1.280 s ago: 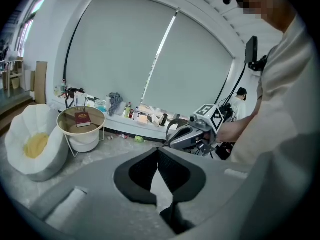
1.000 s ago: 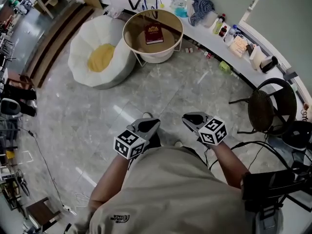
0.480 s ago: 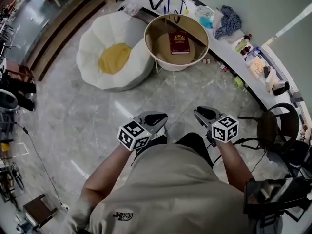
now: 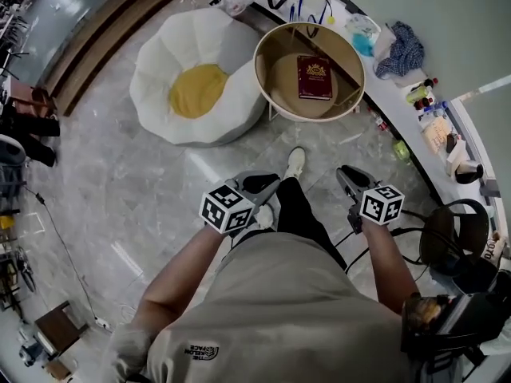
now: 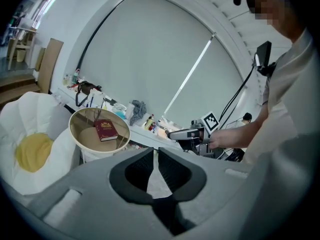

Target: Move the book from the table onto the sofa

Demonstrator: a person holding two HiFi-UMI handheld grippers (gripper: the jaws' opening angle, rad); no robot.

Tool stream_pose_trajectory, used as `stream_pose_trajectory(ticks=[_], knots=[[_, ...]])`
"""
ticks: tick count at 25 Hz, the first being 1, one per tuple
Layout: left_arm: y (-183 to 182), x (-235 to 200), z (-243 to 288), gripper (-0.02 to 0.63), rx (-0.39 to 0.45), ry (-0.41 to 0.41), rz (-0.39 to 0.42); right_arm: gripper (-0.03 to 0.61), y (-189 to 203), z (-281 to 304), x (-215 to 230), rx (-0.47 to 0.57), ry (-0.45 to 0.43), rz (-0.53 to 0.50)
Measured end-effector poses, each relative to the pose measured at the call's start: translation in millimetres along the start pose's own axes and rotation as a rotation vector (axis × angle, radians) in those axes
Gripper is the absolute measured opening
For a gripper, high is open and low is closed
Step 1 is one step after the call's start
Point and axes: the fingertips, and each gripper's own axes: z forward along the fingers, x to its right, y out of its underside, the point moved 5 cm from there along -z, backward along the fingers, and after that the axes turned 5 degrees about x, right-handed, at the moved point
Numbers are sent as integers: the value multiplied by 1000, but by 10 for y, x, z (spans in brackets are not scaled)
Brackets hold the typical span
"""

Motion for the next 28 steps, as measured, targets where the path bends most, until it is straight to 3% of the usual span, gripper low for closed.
stream_pose_trajectory(ticks=[9, 14, 20, 25, 28], knots=[[-579, -1307, 1214, 75, -94, -56, -123, 134, -616, 1162, 1499, -12, 24, 150], [-729, -2080, 2021, 106, -139, -112, -189, 168, -842, 1763, 2364, -52, 40, 199], [-603, -2875, 2849, 136, -199, -155, -270, 173, -859, 2498, 3175, -104, 64, 245], [-270, -3440, 3410, 155, -285, -186, -305, 178, -712, 3037, 3658, -145, 73, 281], [-96, -3772, 3675, 165, -290, -209, -349, 183, -652, 3333, 3882, -151, 75, 288]])
